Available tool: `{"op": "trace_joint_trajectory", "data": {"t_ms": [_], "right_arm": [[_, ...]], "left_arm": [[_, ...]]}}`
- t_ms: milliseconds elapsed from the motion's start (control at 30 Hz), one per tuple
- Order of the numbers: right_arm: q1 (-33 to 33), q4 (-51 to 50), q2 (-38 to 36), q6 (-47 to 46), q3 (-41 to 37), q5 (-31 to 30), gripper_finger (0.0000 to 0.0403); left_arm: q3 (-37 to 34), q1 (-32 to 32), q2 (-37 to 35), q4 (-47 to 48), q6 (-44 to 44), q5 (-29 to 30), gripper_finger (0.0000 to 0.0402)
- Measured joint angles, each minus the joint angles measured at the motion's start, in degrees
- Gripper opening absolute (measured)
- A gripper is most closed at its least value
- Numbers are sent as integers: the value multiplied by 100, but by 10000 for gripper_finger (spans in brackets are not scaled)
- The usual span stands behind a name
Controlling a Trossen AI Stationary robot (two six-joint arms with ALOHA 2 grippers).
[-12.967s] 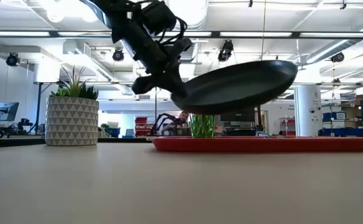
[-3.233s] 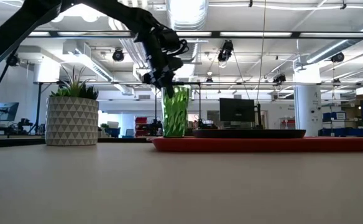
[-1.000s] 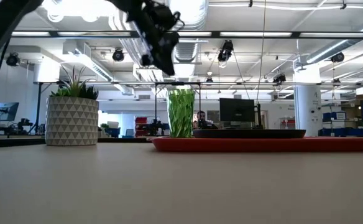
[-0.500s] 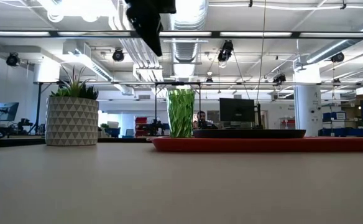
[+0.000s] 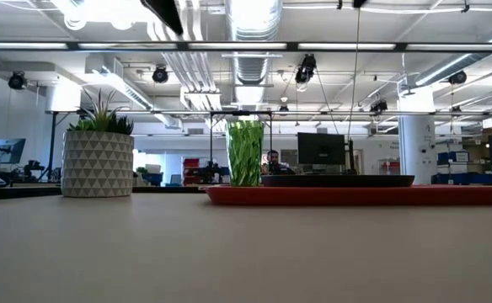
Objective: Pick and place plate/cup/fork/spoon on tray
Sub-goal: Adjust the black plate on the red tray
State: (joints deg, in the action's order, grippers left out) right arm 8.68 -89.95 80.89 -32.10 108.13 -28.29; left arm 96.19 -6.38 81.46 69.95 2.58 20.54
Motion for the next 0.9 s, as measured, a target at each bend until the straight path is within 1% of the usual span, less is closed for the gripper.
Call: {"op": "trace_joint_trajectory", "data": {"t_ms": [100,200,300,367,500,633,733,900], "right_arm": [[-480,-7,-447,-332,-845,153,8],[-879,-17,-874,-695,-1729,363,8],[-1146,98,-1225,-980,-2570,643,8],[-1241,301,-1414,-1145,-3096,776,8],[-1377,1066,-1716,-1326,-4096,918,8],[-1492,1977,-1889,-1448,-5030,1077,8],[-1531,2574,-1906,-1465,-5618,1250,8],[-1641,2967,-1808,-1609,-6250,1395,8]], "left_arm": [[-74,172,-448,-13,-372,218,38],[-266,389,-863,0,-534,621,37],[-535,575,-1261,12,-794,847,37],[-698,688,-1506,-29,-1028,900,37],[-1069,903,-1938,-43,-1438,1268,37],[-1413,1014,-2236,-45,-1811,1464,37],[-1662,1024,-2380,-52,-1891,1490,37],[-1906,1024,-2445,-117,-2073,1495,37]]}}
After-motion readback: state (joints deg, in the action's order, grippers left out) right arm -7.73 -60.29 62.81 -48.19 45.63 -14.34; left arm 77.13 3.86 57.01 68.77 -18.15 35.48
